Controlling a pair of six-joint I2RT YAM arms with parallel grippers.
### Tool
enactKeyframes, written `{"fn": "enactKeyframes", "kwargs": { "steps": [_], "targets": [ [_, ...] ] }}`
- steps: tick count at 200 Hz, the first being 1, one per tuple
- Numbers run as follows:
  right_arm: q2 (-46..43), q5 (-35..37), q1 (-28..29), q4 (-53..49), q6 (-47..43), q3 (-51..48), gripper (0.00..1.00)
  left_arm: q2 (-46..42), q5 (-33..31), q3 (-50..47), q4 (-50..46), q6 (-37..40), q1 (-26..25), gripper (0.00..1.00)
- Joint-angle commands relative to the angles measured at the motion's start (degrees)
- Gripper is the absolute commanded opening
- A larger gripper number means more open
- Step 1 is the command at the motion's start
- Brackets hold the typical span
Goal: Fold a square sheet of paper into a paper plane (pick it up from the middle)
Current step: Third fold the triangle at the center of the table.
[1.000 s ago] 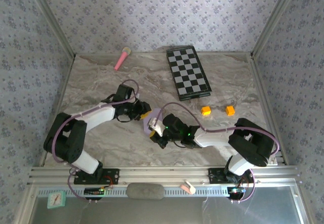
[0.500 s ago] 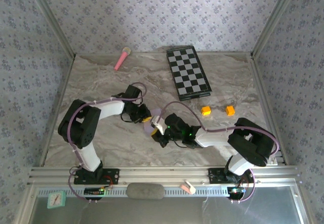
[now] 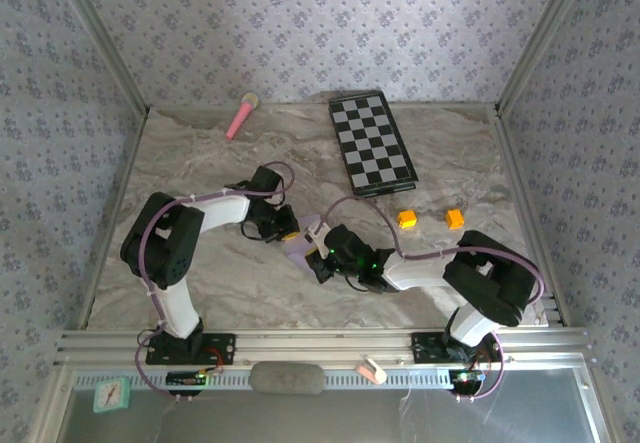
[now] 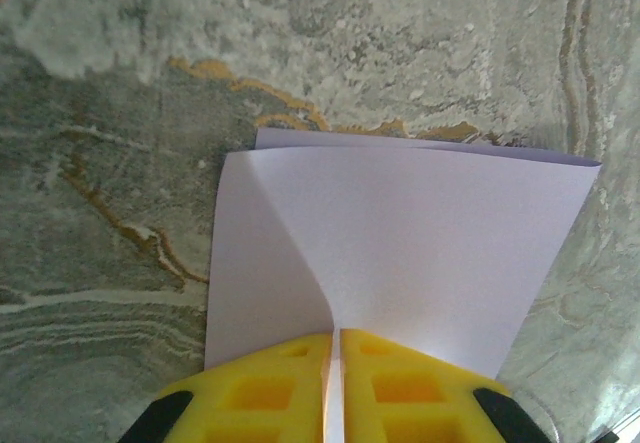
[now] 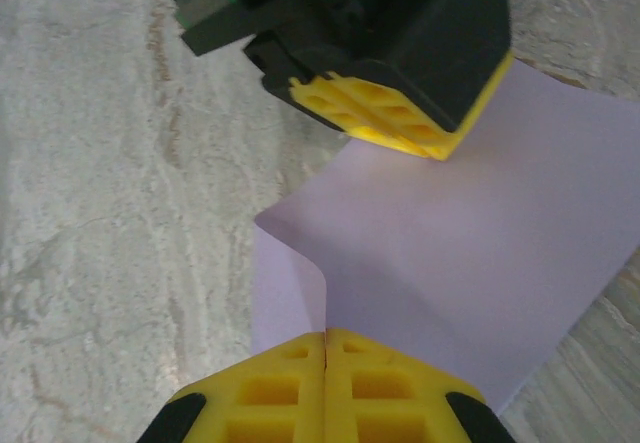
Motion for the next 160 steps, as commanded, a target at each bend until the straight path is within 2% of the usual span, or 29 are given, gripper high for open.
{"fn": "enactKeyframes", "kwargs": {
  "steps": [1, 69, 134, 160],
  "targets": [
    [1.2, 4.6, 0.1, -2.0, 2.7, 1.6, 0.0, 2.0, -2.0, 0.3, -2.7, 0.9, -0.4, 0.13],
    [2.5, 9.2, 0.2, -4.6, 4.1, 2.6, 0.0, 2.2, -1.7, 0.5, -2.6, 0.8, -0.6, 0.11],
    [3.1, 10.2, 0.2, -6.7, 5.8, 3.3, 0.0, 2.0, -1.5, 0.9, -2.7, 0.7, -0.6, 0.11],
    [2.2, 8.3, 0.1, -8.0, 6.7, 3.5, 0.0, 1.9, -1.5, 1.2, -2.8, 0.5, -0.6, 0.11]
  ]
}}
